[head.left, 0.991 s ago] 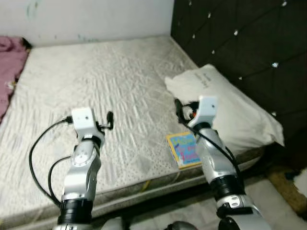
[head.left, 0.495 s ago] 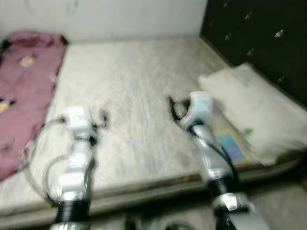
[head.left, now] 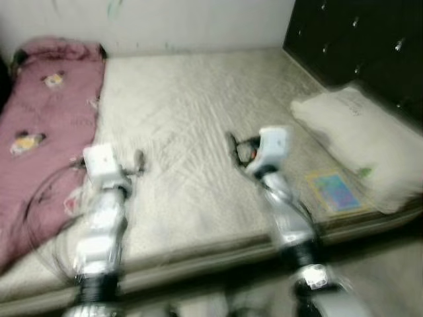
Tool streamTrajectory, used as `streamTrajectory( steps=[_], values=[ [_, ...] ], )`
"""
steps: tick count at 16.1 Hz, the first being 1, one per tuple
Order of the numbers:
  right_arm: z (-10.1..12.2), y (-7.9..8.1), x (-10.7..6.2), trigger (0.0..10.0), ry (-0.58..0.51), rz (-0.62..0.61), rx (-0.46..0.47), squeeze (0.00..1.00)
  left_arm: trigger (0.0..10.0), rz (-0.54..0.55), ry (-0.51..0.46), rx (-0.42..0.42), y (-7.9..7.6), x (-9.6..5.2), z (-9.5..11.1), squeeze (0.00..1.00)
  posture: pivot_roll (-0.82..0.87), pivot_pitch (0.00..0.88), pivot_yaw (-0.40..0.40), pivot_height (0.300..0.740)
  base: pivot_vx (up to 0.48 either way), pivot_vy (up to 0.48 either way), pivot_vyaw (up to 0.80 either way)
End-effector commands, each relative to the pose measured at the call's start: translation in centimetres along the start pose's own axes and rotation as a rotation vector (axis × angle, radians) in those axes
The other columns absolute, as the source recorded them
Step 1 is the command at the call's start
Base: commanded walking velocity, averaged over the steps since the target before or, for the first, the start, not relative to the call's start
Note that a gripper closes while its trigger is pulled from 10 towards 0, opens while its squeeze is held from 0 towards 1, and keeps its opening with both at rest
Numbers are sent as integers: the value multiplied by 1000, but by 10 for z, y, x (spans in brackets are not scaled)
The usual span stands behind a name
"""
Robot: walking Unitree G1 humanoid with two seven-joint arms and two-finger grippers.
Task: Clean up the room
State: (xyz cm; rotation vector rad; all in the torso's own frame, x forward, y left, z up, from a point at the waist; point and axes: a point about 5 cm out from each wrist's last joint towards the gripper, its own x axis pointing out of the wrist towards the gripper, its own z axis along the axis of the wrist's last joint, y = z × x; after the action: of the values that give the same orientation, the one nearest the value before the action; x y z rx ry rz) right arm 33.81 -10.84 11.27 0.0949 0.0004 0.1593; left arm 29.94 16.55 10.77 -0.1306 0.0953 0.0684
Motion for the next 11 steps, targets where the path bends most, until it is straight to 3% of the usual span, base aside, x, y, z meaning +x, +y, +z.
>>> streamTrajectory(
  steps=[1, 11],
  values=[
    [8, 6, 3, 10000, -28, 10, 6, 0, 10000, 9, -10, 11, 6, 1, 4, 0, -52, 0, -28, 740, 0, 480, 0],
    [7, 7, 4, 10000, -25, 31, 0, 0, 10000, 19, -7, -10, 5, 1, 3, 0, -52, 0, -32, 740, 0, 480, 0]
  ],
)
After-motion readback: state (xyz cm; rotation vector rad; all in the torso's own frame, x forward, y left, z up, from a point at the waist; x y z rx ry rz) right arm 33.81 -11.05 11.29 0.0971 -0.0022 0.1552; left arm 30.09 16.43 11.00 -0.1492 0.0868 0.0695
